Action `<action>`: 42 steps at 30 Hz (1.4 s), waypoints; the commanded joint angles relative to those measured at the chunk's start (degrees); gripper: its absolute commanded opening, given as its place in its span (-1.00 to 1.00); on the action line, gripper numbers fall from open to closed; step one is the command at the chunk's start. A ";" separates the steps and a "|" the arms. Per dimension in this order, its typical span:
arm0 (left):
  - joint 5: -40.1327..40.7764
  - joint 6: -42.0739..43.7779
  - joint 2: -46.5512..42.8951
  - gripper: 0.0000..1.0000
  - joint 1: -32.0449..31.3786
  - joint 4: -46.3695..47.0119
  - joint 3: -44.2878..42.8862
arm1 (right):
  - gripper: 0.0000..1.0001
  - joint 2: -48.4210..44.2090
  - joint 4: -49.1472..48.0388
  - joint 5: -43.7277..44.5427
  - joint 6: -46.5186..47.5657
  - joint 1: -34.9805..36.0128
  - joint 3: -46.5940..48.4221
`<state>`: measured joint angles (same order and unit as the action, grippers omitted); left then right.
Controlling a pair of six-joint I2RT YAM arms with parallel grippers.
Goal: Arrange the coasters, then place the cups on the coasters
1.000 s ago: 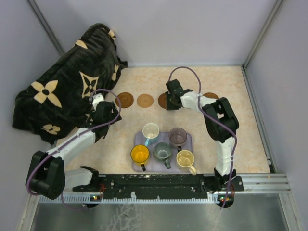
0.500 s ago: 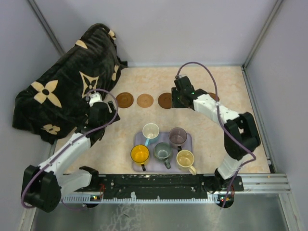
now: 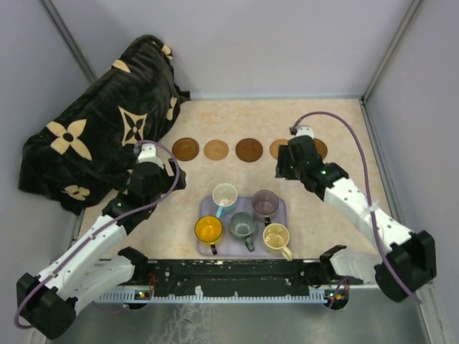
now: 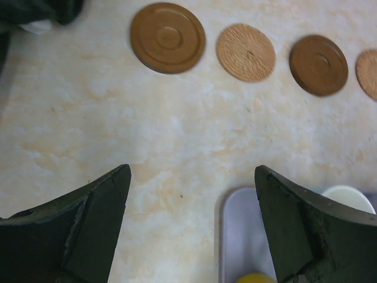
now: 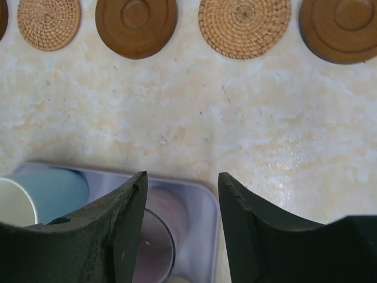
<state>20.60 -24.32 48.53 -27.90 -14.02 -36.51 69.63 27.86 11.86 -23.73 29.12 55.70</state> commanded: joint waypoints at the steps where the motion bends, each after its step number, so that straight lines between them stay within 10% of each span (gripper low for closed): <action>1: 3.03 1.08 0.37 0.84 -7.25 -4.34 -2.32 | 0.04 -9.67 3.65 2.66 -1.33 0.41 -3.17; 26: 9.28 -7.40 -2.50 0.85 -23.95 -5.99 5.26 | -0.02 -37.95 26.91 -7.94 -8.29 1.62 -9.94; 42: 10.57 -10.75 -2.94 0.85 -24.03 -6.29 6.54 | 0.05 -26.56 19.27 -13.10 -4.54 5.74 -11.22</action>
<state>30.04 -33.54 46.85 -51.66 -20.58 -30.55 38.76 51.70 0.30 -30.61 32.69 42.76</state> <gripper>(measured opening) 0.924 0.514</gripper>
